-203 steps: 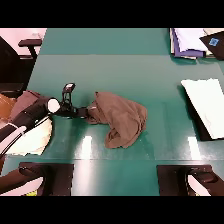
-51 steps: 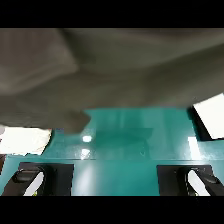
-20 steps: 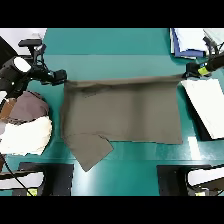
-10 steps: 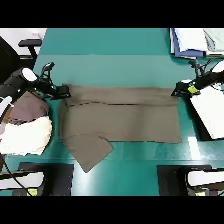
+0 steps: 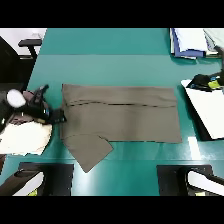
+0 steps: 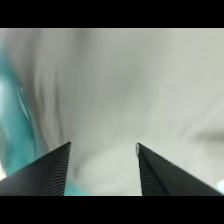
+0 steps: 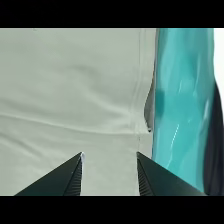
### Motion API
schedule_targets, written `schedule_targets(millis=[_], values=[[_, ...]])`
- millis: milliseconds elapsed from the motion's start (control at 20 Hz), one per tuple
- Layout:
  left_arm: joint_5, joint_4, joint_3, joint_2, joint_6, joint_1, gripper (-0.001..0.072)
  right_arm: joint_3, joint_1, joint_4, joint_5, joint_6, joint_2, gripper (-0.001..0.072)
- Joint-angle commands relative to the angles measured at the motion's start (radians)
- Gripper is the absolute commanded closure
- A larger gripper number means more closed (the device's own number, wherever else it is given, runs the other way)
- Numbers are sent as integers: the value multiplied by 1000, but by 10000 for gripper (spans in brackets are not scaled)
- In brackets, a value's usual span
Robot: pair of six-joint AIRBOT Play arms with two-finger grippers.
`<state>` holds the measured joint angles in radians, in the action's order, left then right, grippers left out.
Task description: Fold the shirts.
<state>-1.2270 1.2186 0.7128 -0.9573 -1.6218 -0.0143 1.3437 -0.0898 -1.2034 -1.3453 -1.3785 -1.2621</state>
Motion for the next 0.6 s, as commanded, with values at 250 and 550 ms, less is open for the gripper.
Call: schedule_targets(millis=[250,550], values=[[-75,-93,-342,277,-109,0,227,-1,33,6,37,0,98,326],[41,-166,-435,277,-106,0,227,-1,47,6,37,0,98,326]])
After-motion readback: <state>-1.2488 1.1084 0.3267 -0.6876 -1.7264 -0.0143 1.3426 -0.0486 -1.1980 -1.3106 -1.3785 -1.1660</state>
